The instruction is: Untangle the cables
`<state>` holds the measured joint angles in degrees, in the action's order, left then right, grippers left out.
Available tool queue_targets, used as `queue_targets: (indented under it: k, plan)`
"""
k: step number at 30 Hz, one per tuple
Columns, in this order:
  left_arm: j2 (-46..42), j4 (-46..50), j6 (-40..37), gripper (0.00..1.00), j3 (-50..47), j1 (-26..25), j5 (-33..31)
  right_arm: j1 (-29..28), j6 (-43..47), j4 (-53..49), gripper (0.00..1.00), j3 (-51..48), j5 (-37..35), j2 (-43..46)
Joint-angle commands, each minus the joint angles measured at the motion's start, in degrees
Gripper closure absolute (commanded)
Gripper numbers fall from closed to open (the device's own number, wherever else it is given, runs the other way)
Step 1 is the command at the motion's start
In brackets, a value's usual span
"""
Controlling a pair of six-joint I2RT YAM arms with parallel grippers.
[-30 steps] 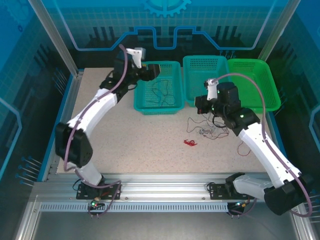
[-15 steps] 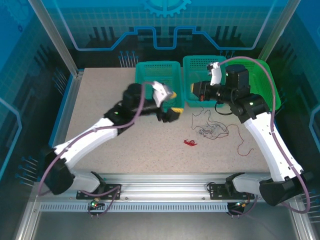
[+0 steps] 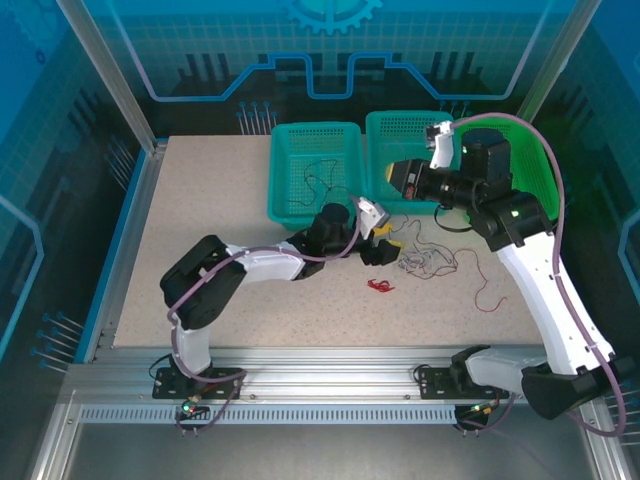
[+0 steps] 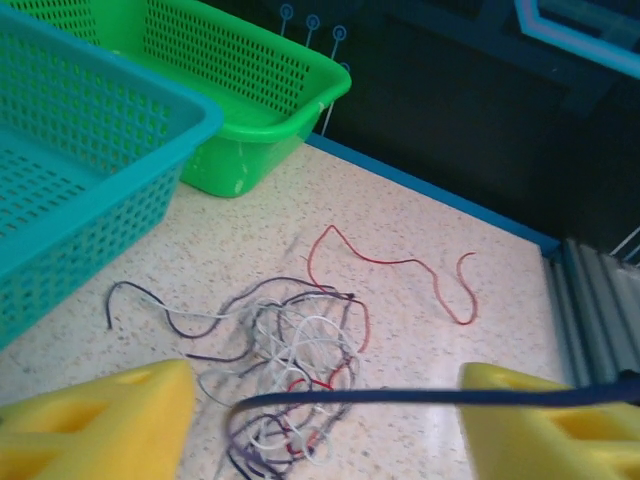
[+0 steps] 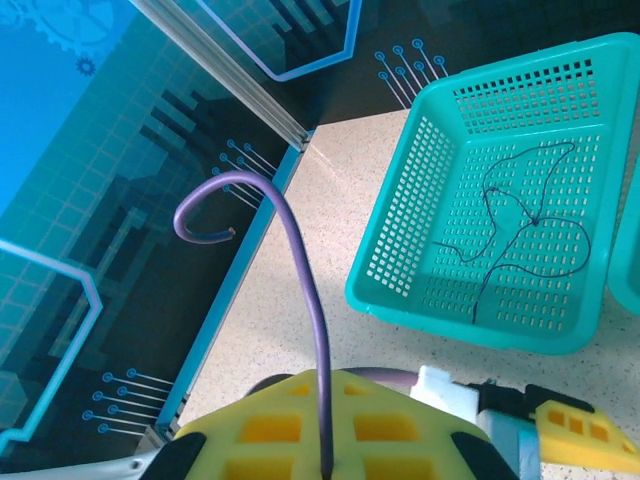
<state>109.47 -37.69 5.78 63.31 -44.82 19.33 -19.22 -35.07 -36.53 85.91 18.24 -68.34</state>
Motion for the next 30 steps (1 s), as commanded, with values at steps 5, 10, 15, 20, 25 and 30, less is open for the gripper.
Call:
queue_targets:
  k: [5,10,15,20,25,30]
  plan:
    - [-2.6,-2.6,5.2,1.0,3.3,0.0,-5.7,2.5,-3.4,-3.2,1.0,0.3,-7.6,2.8]
    - [-15.2,12.9,13.5,1.0,5.5,0.9,-10.4,9.8,-2.3,-2.0,1.0,-11.8,-14.4,3.3]
    - [-22.4,25.0,13.9,1.0,7.2,0.8,-10.7,8.8,5.7,-0.3,0.73,-21.3,-8.2,0.5]
    - [-26.0,28.8,14.8,1.0,6.4,0.7,-12.9,7.5,8.3,6.7,0.48,-34.2,-10.6,9.4]
    - [-28.5,32.1,15.5,1.0,7.4,0.3,-15.5,3.0,6.6,14.1,0.36,-45.2,-1.9,16.8]
    - [-30.1,35.5,13.6,1.0,8.8,0.2,-17.0,-10.2,4.1,31.2,0.0,-54.7,-2.8,24.6]
